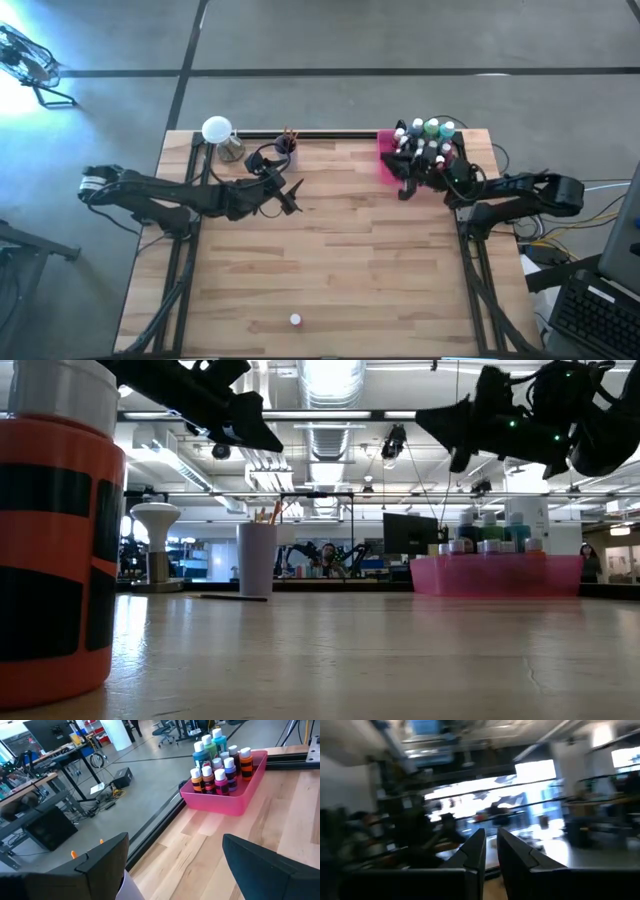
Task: Pick & Place Paint Supplies
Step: Put the gold black paint brush into the purple cup
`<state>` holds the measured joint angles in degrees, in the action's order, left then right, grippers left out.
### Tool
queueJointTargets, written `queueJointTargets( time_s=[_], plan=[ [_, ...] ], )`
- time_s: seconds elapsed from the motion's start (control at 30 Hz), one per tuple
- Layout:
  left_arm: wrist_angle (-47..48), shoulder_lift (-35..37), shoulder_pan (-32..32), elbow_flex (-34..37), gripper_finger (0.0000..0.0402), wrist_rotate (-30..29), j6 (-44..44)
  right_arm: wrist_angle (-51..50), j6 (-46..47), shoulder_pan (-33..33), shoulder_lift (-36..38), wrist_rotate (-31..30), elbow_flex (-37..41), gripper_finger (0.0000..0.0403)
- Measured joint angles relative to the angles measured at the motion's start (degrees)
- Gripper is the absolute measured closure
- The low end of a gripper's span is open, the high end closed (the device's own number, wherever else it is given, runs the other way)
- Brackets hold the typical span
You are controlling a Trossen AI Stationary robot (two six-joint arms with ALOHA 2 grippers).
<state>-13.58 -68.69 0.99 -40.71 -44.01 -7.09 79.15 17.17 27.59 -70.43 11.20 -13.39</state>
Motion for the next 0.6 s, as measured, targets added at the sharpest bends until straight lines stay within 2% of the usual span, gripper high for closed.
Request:
queueJointTargets(
  time_s=[0.17, 0.27, 0.33, 0.6],
  plan=[
    [0.00, 0.00, 0.00, 0.00, 0.0076, 0.00, 0.02, 0.25, 3.48, -0.10, 1.39, 18.02, -4.14, 0.0367],
    [0.00, 0.00, 0.00, 0.00, 0.0076, 0.00, 0.02, 0.10, 5.31, -1.50, 1.78, 24.52, -6.81, 0.0370],
    [-0.02, 0.00, 0.00, -0.02, 0.0076, 0.00, 0.00, -0.03, 5.49, -2.89, 1.83, 26.12, -8.04, 0.0371],
    [-0.04, 0.00, 0.00, -0.02, 0.0076, 0.02, 0.00, -5.95, 4.71, -6.73, 1.81, 26.34, -11.05, 0.0371]
  ],
)
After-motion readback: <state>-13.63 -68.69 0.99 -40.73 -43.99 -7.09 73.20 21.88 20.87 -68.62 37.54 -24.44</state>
